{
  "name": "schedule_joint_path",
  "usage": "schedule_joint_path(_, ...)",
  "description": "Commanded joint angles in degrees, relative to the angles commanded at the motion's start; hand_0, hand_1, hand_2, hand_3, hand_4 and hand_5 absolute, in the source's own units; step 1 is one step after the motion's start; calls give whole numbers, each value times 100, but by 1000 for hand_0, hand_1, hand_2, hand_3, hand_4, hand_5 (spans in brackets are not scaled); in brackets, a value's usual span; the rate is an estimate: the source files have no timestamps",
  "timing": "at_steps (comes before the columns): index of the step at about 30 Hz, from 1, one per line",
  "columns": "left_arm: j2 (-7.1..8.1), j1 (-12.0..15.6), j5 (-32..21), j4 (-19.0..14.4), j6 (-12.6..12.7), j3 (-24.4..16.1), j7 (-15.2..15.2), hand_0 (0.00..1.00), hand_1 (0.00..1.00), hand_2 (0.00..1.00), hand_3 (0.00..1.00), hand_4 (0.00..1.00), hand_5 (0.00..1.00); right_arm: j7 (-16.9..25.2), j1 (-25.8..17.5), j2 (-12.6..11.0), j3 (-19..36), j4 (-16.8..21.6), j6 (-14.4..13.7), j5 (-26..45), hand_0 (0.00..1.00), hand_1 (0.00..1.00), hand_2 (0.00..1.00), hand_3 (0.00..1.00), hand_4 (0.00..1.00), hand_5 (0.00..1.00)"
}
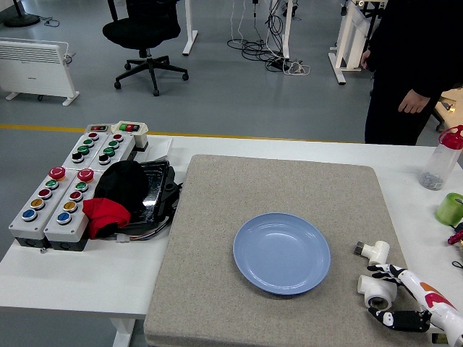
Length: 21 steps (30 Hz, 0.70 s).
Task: Pick pipe place plate twice
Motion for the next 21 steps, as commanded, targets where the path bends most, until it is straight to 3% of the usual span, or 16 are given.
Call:
schedule_joint_path(9,0,-1,-1,0,-3,-5,1,721,747,704,650,399,998,20,41,31,-34,-87,-24,-14,668,695,707,786,803,392)
schedule_joint_path(10,0,-1,-1,0,-3,-5,1,721,747,704,650,399,998,20,45,34,-36,-94,-25,-17,592,655,670,778,784,400)
schedule_joint_path(15,-1,-2,-3,0,-4,-5,2,721,747,704,650,399,998,27,70,46,-49,-131,-37,-43,592,655,670,778,784,400)
schedule_joint_path(16,-1,-2,-3,0,-4,-4,2,721,747,704,649,399,998,28,71,46,-49,-132,-38,-44,517,618,655,772,782,393)
schedule_joint_path(21,1,-8,3,0,-5,-10,1,721,747,704,649,399,998,45,82,57,-59,-158,-63,-59,517,618,655,772,782,393)
